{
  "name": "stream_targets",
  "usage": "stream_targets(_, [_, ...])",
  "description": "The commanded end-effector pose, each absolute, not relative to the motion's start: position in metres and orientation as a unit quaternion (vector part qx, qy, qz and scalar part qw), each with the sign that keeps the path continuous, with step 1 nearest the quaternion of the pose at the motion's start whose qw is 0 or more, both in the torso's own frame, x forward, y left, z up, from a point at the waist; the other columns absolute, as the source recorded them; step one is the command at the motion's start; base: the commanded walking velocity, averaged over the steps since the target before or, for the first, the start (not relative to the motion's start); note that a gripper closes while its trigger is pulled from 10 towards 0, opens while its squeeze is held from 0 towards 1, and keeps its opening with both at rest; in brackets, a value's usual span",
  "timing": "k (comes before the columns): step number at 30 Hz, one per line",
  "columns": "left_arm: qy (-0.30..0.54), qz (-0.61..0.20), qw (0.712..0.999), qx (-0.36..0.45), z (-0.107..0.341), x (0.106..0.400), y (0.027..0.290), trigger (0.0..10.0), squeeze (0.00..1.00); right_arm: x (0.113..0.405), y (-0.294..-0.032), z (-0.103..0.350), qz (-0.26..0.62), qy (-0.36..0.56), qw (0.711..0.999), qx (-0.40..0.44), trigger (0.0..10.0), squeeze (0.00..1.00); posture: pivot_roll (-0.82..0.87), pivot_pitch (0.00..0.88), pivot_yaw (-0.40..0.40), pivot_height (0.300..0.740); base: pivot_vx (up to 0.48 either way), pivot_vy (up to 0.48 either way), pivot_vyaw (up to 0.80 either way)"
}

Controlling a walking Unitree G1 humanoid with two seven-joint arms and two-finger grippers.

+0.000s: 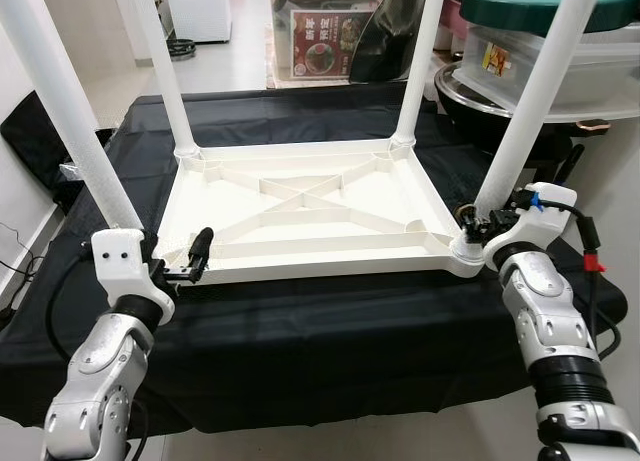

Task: Building children table

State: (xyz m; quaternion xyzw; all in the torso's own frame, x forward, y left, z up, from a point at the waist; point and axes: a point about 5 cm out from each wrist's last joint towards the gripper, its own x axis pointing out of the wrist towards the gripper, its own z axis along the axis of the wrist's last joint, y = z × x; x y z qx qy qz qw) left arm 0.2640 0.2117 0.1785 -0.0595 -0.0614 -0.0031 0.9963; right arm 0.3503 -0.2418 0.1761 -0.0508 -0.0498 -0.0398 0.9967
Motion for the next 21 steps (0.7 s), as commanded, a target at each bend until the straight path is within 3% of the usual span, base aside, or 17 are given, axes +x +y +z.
stream_targets(1, [-0.066,-0.001,0.996,-0.056,0.183,0.263,0.213,10.0,0.00,0.351,-0.239,0.171,-0.037,-0.040,0.997,-0.051,0.0,0.00,0.06,0.142,-0.002,0.740,0.000,0.000,0.00])
stream_targets(10, [-0.107,0.010,0.994,-0.026,0.214,0.269,0.225,10.0,0.00,0.346,-0.244,0.167,-0.038,-0.046,0.997,-0.053,0.0,0.00,0.06,0.168,0.012,0.740,0.000,0.000,0.00])
stream_targets(16, [-0.177,0.014,0.983,-0.043,0.256,0.281,0.233,10.0,0.00,0.335,-0.250,0.164,-0.030,-0.044,0.996,-0.070,0.0,0.00,0.04,0.162,0.015,0.740,0.000,0.000,0.00])
stream_targets(17, [-0.178,-0.001,0.983,-0.052,0.256,0.280,0.231,10.0,1.00,0.333,-0.252,0.163,-0.028,-0.044,0.996,-0.074,0.0,0.00,0.03,0.155,0.017,0.740,0.000,0.000,0.00])
stream_targets(21, [-0.174,-0.022,0.982,-0.068,0.253,0.278,0.227,10.0,1.00,0.330,-0.258,0.164,-0.031,-0.045,0.995,-0.081,0.0,0.00,0.03,0.154,0.027,0.740,0.000,0.000,0.00])
